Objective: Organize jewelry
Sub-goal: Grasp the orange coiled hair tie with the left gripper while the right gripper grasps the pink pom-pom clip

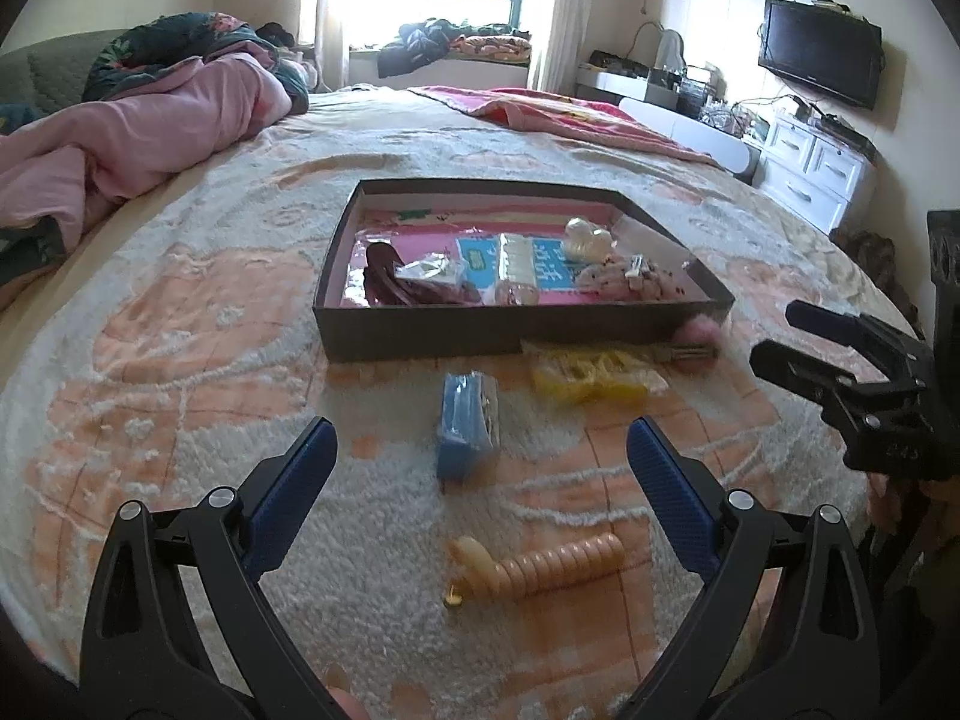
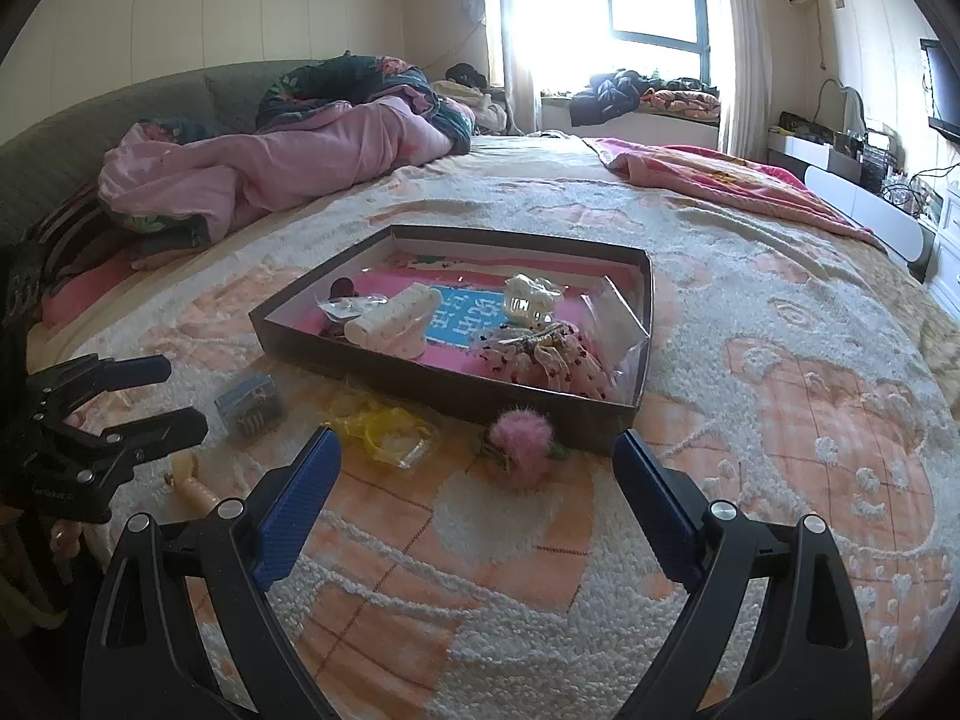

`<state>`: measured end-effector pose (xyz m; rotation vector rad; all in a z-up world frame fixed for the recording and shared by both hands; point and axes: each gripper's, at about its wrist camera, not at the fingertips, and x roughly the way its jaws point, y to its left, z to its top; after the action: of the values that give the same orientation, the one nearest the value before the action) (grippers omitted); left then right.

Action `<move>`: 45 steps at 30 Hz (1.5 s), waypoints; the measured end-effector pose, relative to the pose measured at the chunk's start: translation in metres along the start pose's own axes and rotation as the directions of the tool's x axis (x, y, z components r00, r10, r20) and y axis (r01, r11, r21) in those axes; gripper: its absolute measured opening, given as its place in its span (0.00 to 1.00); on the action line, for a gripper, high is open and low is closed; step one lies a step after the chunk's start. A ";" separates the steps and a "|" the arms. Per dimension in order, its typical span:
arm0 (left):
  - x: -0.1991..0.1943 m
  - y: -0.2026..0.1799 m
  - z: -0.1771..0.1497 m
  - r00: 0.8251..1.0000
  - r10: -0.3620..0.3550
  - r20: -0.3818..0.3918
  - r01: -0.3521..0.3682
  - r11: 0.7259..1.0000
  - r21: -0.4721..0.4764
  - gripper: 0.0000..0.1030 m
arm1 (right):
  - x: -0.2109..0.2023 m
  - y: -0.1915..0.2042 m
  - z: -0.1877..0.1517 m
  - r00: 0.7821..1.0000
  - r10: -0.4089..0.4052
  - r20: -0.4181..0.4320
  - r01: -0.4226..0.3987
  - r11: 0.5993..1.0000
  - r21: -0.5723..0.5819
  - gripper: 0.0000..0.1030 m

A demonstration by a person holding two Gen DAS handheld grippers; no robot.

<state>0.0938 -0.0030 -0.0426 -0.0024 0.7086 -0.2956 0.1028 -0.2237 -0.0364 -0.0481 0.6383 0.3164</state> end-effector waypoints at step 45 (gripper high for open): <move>0.018 -0.032 -0.034 0.992 -0.027 -0.121 0.039 0.995 0.095 0.61 | 0.062 -0.024 -0.005 0.993 0.016 -0.119 -0.007 0.998 0.070 0.32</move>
<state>0.0763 -0.0349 -0.0770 0.0968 0.8132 -0.3639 0.1539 -0.2298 -0.0787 0.0032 0.7687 0.3040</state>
